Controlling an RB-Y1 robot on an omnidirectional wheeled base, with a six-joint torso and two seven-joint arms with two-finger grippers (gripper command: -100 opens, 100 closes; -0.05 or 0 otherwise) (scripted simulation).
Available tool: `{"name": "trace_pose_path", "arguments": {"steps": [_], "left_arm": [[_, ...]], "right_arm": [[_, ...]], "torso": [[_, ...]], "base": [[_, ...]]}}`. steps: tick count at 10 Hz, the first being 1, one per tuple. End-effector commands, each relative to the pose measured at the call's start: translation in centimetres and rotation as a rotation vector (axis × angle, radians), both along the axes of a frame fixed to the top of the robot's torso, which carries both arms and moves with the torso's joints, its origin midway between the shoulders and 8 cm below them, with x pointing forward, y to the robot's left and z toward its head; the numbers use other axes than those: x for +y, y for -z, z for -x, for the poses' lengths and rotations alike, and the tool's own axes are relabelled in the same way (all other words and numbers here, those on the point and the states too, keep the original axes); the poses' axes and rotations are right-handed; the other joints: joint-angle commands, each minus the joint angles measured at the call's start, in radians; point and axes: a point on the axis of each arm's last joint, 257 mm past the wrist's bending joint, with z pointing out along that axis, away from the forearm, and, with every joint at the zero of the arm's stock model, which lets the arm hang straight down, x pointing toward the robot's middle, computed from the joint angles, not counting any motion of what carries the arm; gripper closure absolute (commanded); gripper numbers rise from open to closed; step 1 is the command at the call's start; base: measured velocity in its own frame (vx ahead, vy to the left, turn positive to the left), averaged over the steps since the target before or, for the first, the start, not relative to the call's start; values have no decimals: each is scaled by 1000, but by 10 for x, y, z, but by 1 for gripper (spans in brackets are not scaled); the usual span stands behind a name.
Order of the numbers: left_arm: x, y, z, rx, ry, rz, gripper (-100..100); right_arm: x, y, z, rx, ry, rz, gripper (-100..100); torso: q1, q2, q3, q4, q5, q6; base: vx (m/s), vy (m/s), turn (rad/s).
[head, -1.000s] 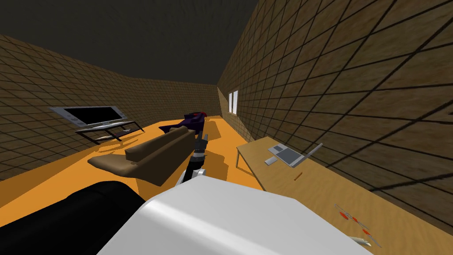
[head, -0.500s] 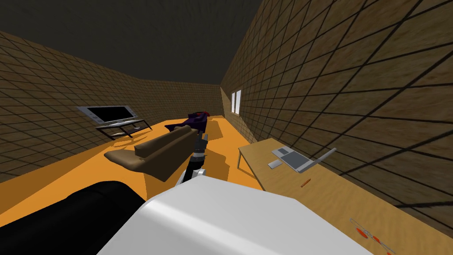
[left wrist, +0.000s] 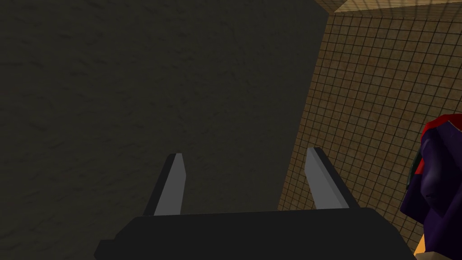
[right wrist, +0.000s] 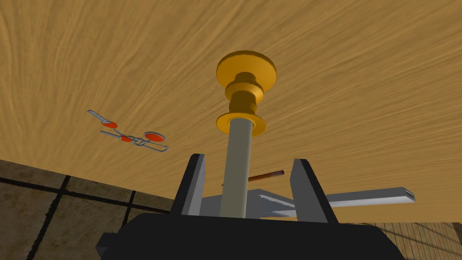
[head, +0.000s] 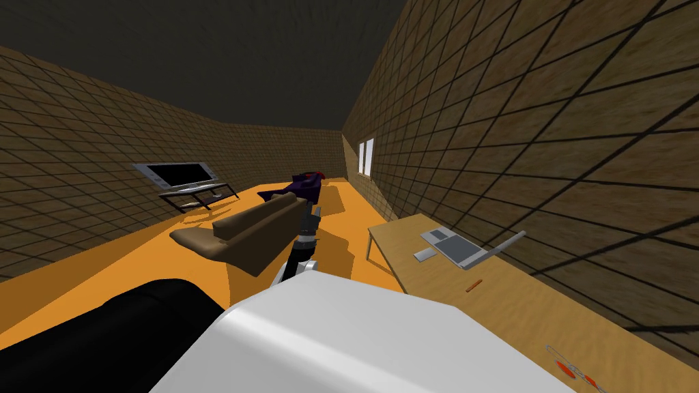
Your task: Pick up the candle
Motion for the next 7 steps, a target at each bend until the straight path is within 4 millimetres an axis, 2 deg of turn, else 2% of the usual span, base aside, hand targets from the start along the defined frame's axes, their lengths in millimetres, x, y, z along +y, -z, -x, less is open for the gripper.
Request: {"name": "trace_pose_path", "arguments": {"steps": [1, 4, 5, 6, 7], "left_arm": [[0, 0, 0, 0, 0, 0, 0], [0, 0, 0, 0, 0, 0, 0], [0, 0, 0, 0, 0, 0, 0], [0, 0, 0, 0, 0, 0, 0], [0, 0, 0, 0, 0, 0, 0]], "right_arm": [[0, 0, 0, 0, 0, 0, 100], [0, 0, 0, -1, 0, -1, 100], [0, 0, 0, -1, 0, -1, 0], [-4, -8, -2, 2, -10, 0, 100], [-6, -14, -3, 3, -17, -1, 100]], "torso": [[0, 0, 0, 0, 0, 0], [-1, -1, -1, 0, -1, -1], [-1, -1, -1, 0, -1, -1], [-1, -1, -1, 0, -1, -1], [2, -1, -1, 0, 0, 0]], "base": [[0, 0, 0], [0, 0, 0], [0, 0, 0], [4, 35, -86], [4, 58, -116]]}}
